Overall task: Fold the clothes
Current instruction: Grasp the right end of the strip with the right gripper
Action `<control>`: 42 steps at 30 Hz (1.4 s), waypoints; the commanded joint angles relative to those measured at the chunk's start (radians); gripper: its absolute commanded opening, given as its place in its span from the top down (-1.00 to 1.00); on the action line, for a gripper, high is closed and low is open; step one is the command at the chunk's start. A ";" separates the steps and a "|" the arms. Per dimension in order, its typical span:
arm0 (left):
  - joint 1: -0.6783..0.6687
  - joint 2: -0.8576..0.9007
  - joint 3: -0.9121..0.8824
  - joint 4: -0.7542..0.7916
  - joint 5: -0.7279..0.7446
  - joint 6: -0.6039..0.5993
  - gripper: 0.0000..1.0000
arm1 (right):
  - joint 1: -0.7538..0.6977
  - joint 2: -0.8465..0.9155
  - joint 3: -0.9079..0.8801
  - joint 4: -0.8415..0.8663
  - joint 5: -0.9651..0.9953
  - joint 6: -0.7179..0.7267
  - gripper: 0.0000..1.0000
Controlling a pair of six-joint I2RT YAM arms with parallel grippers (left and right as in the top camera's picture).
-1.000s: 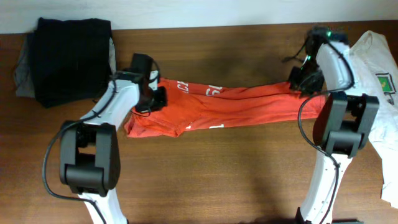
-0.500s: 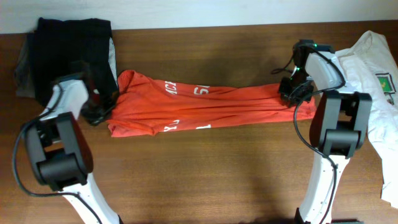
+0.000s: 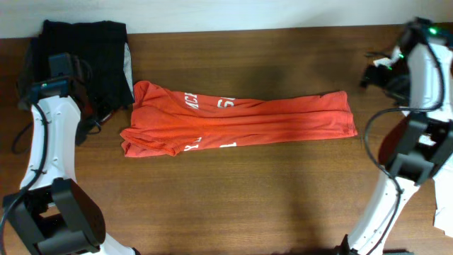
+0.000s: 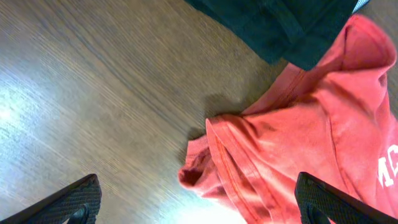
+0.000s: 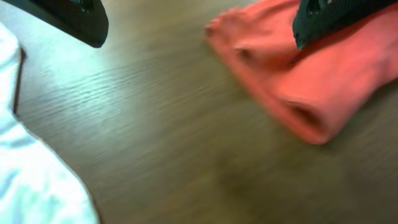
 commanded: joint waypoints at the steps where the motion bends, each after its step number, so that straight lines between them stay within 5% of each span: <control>1: -0.003 0.013 0.004 -0.021 0.016 -0.002 -0.98 | -0.028 0.010 -0.124 0.066 -0.251 -0.229 -0.97; 6: -0.003 0.013 0.004 -0.029 0.016 -0.002 -0.98 | -0.037 0.011 -0.241 0.137 -0.359 -0.357 -0.97; 13: -0.003 0.013 0.004 -0.045 0.016 -0.002 -0.98 | -0.010 0.011 -0.396 0.225 -0.451 -0.358 -0.98; 14: -0.003 0.013 0.004 -0.047 0.016 -0.002 -0.98 | -0.004 0.011 -0.402 0.226 -0.458 -0.358 -0.90; 17: -0.003 0.013 0.004 -0.047 0.016 -0.002 -0.98 | 0.031 0.011 -0.417 0.222 -0.473 -0.357 -0.22; 21: -0.003 0.013 0.004 -0.047 0.016 -0.002 -0.98 | 0.082 0.011 -0.417 0.224 -0.425 -0.301 0.08; 24: -0.003 0.015 0.004 -0.051 0.016 -0.002 -0.98 | 0.088 0.011 -0.416 0.225 -0.307 -0.209 0.92; 33: -0.003 0.050 0.003 -0.074 0.016 -0.002 -0.98 | 0.046 -0.033 -0.259 0.064 -0.078 0.122 0.92; 42: -0.003 0.051 0.003 -0.070 0.095 -0.002 -0.98 | 0.232 -0.194 -0.174 -0.048 -0.084 0.185 0.92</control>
